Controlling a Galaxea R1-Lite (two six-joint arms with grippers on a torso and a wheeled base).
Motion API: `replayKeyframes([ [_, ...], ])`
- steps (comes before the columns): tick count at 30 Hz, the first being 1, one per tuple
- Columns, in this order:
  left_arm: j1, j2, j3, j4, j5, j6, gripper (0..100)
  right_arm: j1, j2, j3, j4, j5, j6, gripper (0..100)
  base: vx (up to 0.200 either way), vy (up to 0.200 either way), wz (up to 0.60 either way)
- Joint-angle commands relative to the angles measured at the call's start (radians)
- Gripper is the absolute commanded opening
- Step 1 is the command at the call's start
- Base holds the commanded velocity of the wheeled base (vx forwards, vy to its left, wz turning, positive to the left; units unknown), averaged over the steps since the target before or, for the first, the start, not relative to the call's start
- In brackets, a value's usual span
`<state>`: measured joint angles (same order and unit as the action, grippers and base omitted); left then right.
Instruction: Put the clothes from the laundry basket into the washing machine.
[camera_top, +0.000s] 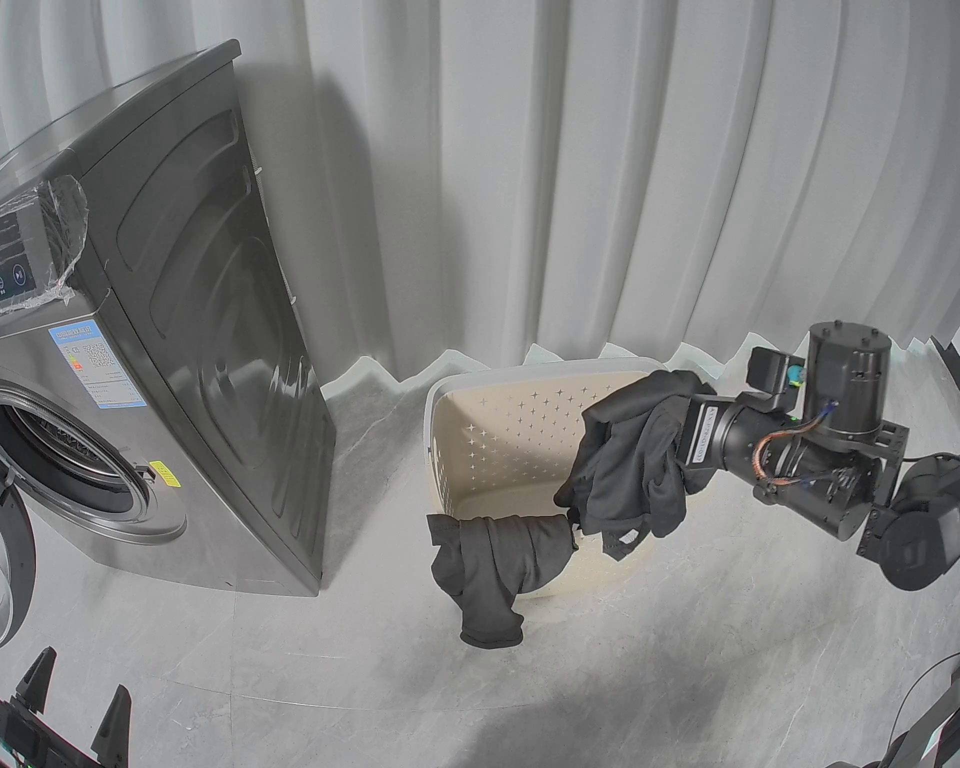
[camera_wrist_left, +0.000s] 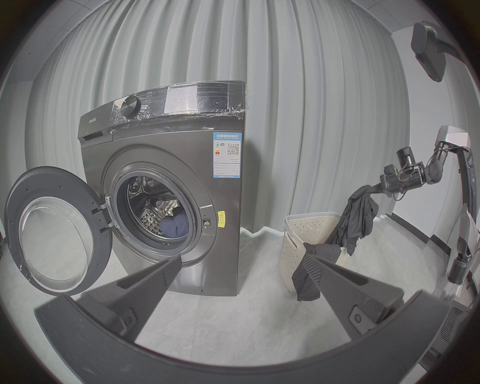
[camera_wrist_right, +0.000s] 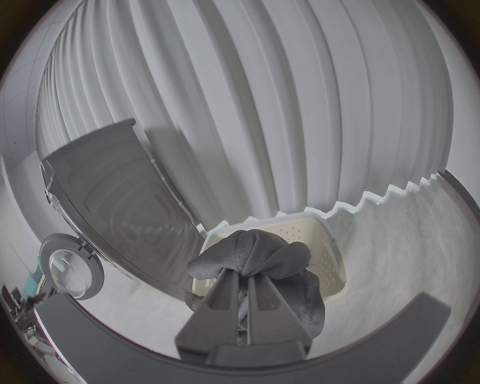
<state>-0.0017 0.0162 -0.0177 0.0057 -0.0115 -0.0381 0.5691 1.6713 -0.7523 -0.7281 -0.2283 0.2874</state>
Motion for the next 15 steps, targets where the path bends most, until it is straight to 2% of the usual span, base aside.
replayKeyframes([
  [1,0.000,-0.013,0.016,0.000,0.001,-0.002,100,0.003,-0.127,0.016,-0.002,0.003,-0.008,0,0.000,0.000,0.00],
  [5,0.000,-0.013,0.016,0.000,-0.001,-0.002,100,-0.006,-0.188,0.041,-0.020,0.004,-0.031,0,0.000,0.000,0.00],
  [9,0.000,-0.015,0.016,0.000,-0.001,0.000,100,-0.009,-0.237,0.053,-0.053,0.009,-0.077,0,0.000,0.000,0.00],
  [12,0.000,-0.013,0.016,0.000,-0.001,0.001,100,-0.006,-0.263,0.064,-0.050,0.015,-0.088,0,0.000,0.000,0.00],
  [15,0.000,-0.013,0.016,0.000,-0.001,-0.003,100,-0.009,-0.272,0.073,-0.053,0.017,-0.113,0,-0.200,0.000,0.00],
])
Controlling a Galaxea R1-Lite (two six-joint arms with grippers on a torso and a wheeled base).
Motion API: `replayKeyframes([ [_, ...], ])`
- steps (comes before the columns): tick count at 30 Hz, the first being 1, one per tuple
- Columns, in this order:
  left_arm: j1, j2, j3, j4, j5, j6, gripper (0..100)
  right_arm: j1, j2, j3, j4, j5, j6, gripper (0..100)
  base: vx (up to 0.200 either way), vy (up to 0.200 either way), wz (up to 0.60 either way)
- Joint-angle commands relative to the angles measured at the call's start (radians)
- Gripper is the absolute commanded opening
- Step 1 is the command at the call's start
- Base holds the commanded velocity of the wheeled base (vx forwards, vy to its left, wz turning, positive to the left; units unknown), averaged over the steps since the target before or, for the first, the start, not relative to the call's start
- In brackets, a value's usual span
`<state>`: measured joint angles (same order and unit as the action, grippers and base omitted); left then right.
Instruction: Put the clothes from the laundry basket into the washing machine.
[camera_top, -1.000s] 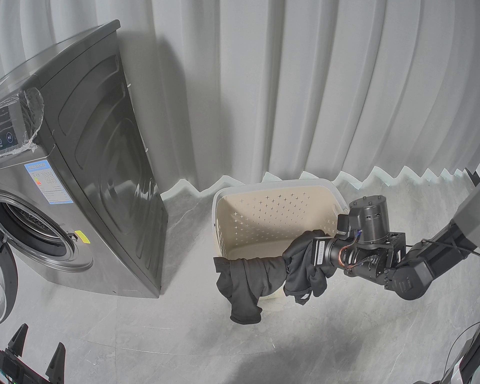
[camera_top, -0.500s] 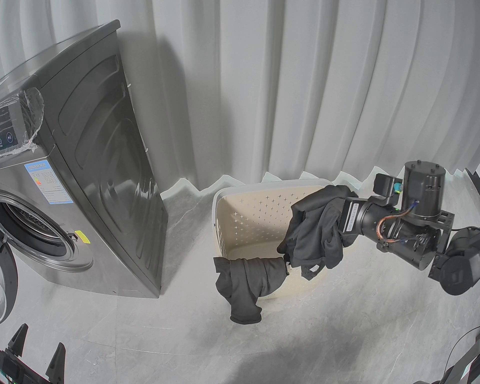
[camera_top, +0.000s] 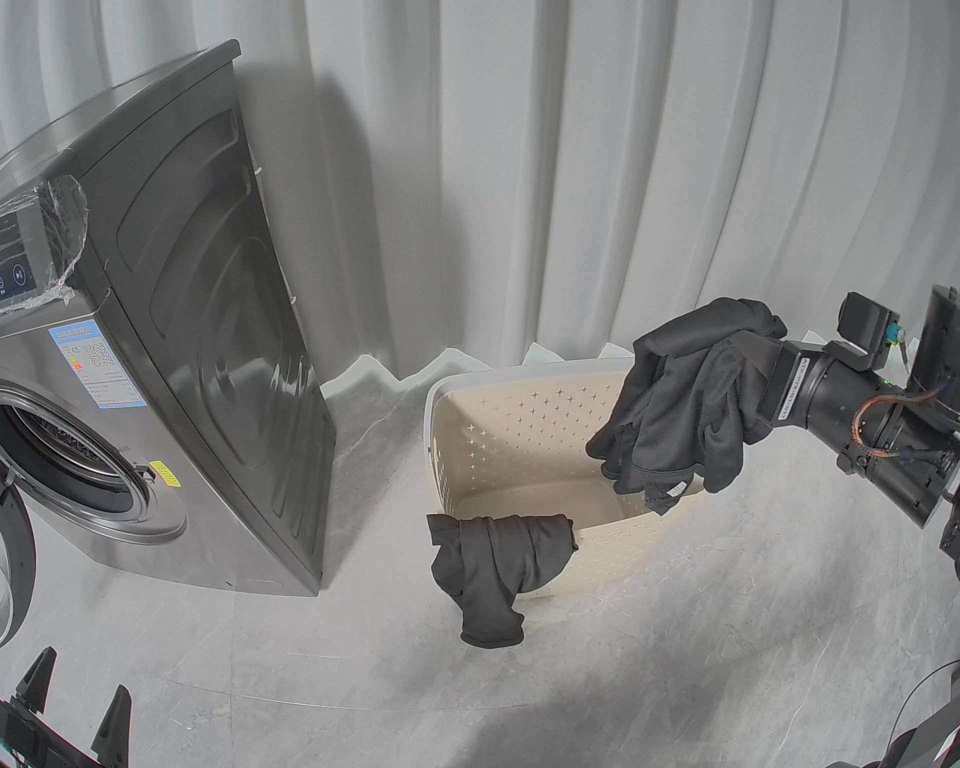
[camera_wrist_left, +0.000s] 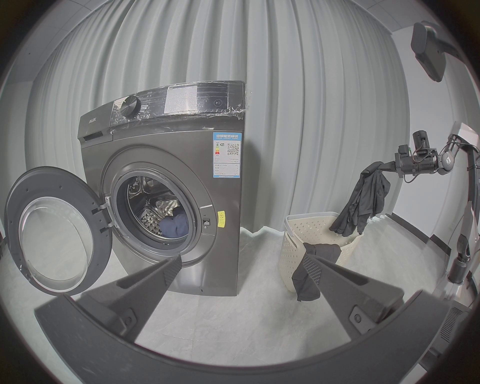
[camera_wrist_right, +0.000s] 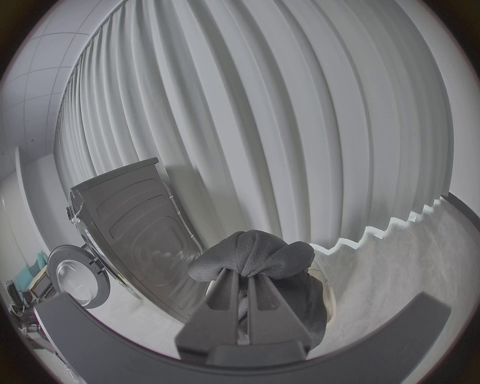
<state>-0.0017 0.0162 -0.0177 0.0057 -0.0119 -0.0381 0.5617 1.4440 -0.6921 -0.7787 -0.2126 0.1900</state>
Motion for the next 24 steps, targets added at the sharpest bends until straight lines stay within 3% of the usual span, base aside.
replayKeyframes([
  [1,0.000,-0.013,0.016,0.000,0.001,-0.003,100,-0.002,-0.050,0.016,-0.002,0.001,-0.020,0,-0.200,0.000,0.00],
  [7,0.000,-0.013,0.016,0.000,0.000,-0.003,100,-0.002,-0.080,0.036,-0.002,0.007,-0.024,0,-0.200,0.000,0.00],
  [15,0.000,-0.013,0.015,0.000,0.001,-0.003,100,0.024,-0.109,0.069,-0.008,0.078,-0.041,0,-0.200,0.000,0.00],
  [24,0.000,-0.013,0.015,0.000,0.001,-0.003,100,0.029,-0.111,0.072,-0.010,0.087,-0.044,0,0.000,0.000,0.00],
])
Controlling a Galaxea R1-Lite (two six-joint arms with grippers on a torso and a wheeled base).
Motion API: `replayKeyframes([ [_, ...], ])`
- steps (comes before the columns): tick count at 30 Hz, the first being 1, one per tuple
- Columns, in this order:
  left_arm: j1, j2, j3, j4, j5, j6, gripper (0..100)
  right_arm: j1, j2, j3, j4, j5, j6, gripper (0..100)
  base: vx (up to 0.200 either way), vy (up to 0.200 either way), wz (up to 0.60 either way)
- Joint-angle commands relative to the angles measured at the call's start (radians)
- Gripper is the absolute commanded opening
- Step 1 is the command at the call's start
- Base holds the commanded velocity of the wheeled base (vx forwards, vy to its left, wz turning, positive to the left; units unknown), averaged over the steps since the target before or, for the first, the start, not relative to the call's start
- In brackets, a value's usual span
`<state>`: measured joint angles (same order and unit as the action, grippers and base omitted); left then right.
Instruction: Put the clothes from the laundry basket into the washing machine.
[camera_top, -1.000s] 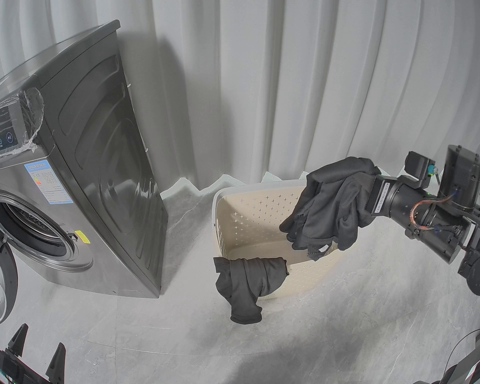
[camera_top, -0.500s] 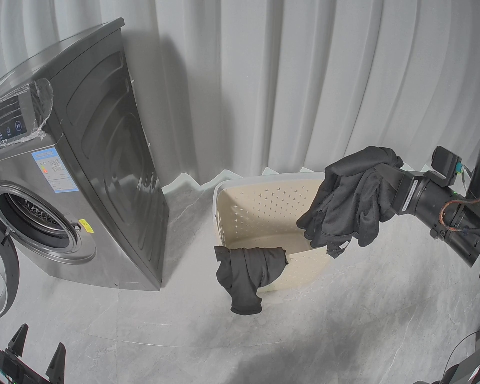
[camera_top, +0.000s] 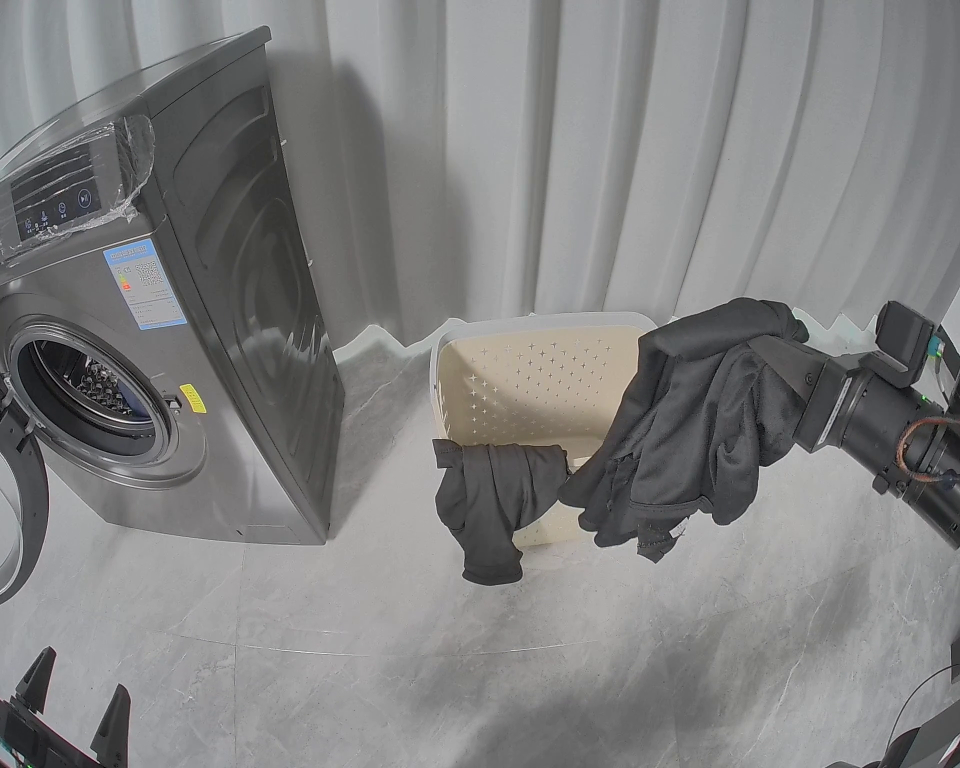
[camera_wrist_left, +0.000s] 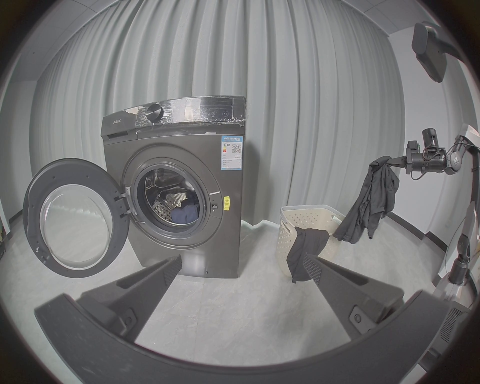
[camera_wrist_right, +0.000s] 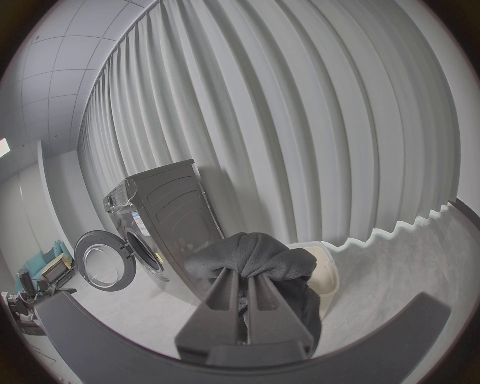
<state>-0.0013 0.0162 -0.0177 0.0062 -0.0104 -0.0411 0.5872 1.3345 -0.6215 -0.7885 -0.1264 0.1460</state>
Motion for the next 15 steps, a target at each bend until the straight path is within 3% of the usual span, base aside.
replayKeyframes([
  [1,0.000,-0.013,0.015,0.000,0.000,0.000,100,0.003,-0.001,0.002,0.000,0.001,0.000,0,0.000,0.200,0.00],
  [15,0.000,-0.013,0.015,0.000,0.000,-0.002,100,0.039,0.015,0.006,-0.043,0.001,-0.002,0,0.000,0.200,0.00],
])
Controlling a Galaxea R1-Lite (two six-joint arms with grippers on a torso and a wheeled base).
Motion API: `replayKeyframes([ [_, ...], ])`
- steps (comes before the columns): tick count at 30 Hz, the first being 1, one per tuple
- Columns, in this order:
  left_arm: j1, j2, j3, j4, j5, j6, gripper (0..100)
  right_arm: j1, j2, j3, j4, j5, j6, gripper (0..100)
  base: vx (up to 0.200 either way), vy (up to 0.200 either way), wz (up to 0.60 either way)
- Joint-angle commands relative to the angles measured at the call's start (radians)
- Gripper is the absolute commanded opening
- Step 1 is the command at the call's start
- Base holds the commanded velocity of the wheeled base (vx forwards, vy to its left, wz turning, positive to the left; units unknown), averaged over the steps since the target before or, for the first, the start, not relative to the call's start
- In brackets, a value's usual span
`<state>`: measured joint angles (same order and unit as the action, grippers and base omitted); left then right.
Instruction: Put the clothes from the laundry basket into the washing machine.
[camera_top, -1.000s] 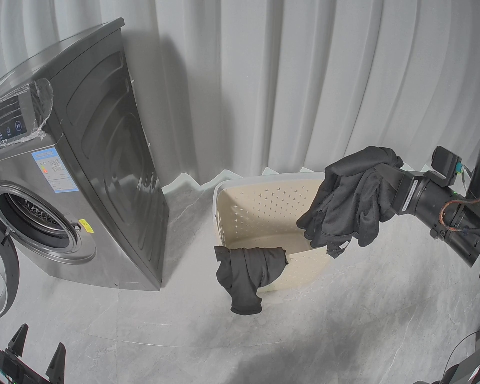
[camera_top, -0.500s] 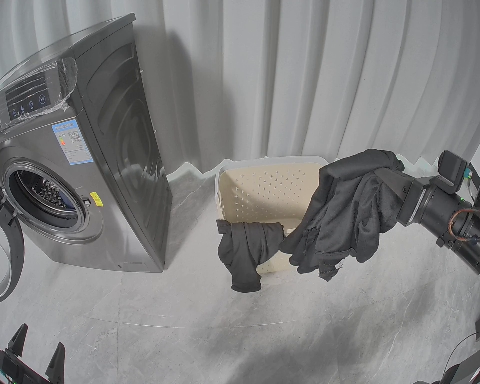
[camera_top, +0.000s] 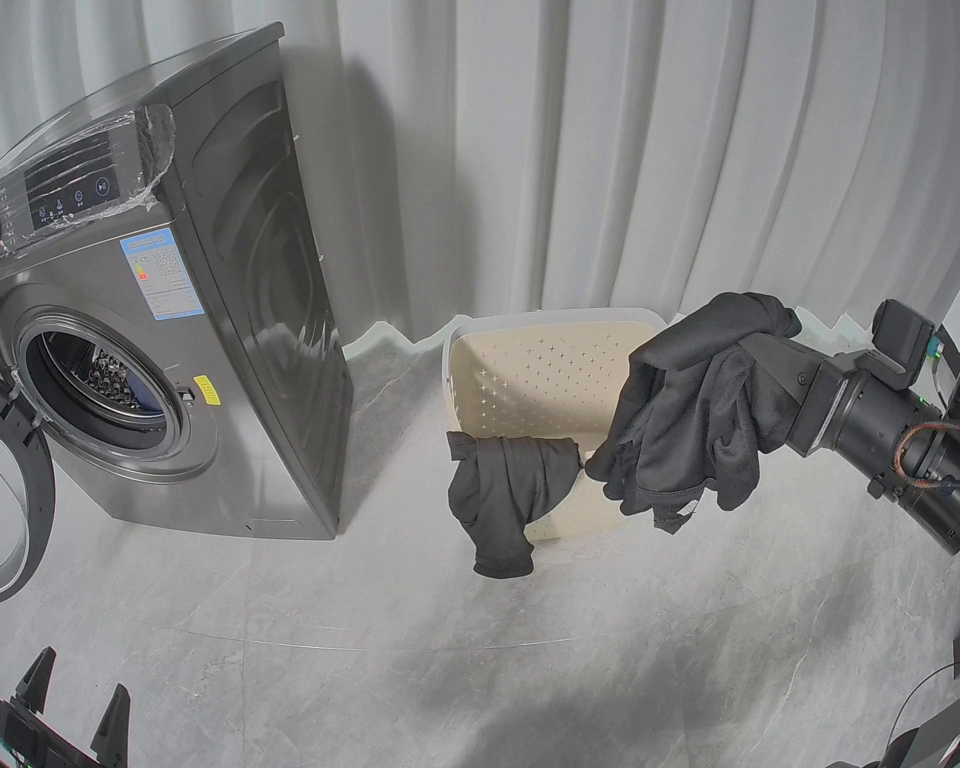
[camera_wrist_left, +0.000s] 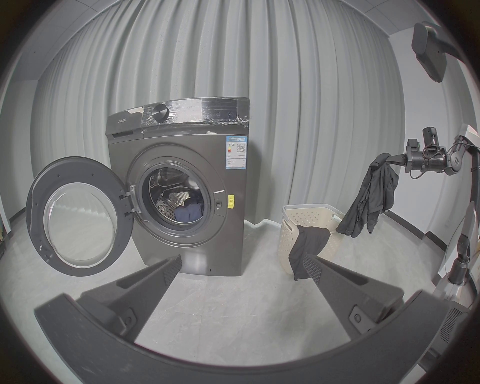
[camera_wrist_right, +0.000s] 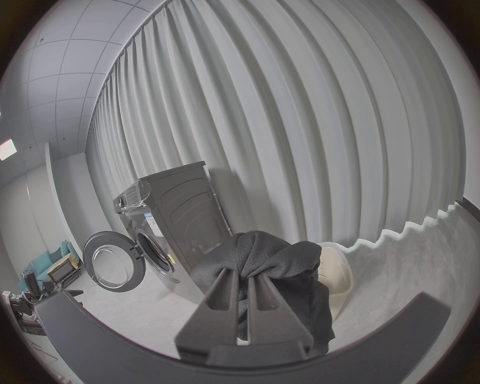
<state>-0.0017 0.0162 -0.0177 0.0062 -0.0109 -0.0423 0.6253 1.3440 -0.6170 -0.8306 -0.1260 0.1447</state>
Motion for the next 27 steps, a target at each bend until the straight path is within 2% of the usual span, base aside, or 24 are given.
replayKeyframes([
  [1,0.000,-0.013,0.015,0.000,0.000,-0.001,100,0.001,0.006,0.003,-0.001,0.000,0.000,0,0.000,0.200,0.00],
  [21,0.000,-0.013,0.015,0.000,0.000,-0.001,100,0.016,0.009,0.005,-0.001,0.000,-0.002,0,0.000,0.200,0.00],
  [27,0.000,-0.013,0.015,0.000,0.000,0.001,100,0.016,0.010,0.006,-0.001,0.002,0.000,0,0.000,0.000,0.00],
])
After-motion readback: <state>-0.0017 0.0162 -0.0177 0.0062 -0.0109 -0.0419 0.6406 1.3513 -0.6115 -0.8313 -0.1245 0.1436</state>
